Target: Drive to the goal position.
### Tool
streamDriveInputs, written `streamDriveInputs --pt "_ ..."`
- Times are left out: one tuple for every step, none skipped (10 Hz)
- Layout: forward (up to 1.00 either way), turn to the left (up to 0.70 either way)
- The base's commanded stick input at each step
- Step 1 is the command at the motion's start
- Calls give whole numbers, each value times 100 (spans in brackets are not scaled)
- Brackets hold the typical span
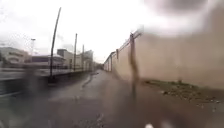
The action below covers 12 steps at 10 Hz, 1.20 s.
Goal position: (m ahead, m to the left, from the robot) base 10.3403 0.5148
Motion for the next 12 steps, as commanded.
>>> streamDriveInputs --pt "50 2" --pt "50 2" --pt "50 2" --pt "50 2" --pt "50 2" --pt "50 2" --pt "50 -9" --pt "50 -25" --pt "50 -10" --pt "50 2" --pt "50 2" --pt "50 2"
